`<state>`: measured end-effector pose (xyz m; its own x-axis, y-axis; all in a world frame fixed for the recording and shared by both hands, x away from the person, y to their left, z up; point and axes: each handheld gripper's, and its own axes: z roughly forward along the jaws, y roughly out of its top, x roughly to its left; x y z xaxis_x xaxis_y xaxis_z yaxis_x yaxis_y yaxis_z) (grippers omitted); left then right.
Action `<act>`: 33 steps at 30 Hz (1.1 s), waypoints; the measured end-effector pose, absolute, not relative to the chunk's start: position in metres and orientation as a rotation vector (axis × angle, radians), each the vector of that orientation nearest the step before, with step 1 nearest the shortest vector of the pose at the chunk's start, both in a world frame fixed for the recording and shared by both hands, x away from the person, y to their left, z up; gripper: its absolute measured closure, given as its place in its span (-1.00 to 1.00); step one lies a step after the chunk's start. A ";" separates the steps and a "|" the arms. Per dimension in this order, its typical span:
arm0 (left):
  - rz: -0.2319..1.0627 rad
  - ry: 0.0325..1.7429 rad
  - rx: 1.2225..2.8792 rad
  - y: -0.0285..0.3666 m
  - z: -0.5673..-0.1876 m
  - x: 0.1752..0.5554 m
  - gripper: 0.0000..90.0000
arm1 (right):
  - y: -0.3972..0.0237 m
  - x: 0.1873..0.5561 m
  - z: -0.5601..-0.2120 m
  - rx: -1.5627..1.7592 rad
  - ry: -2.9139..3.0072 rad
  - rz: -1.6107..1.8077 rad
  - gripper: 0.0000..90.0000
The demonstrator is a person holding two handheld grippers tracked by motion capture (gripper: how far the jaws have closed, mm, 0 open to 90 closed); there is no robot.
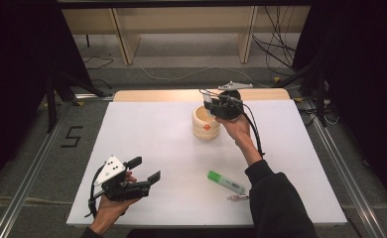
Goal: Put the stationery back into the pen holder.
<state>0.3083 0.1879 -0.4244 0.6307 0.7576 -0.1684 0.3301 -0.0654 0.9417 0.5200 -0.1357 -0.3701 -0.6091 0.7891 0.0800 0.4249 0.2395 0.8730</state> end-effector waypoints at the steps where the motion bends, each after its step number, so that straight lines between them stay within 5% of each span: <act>1: 0.443 0.908 1.660 0.188 -0.424 0.308 -0.66 | -0.135 0.521 -0.371 1.117 2.138 1.320 0.55; 33: 0.441 0.904 1.659 0.188 -0.424 0.308 -0.66 | -0.120 0.537 -0.396 1.186 2.137 1.279 0.55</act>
<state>0.3082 0.1877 -0.4243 0.6338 0.7546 -0.1700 0.3302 -0.0653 0.9416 0.5370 -0.1205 -0.3962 -0.5710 0.8155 0.0942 0.4685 0.2295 0.8532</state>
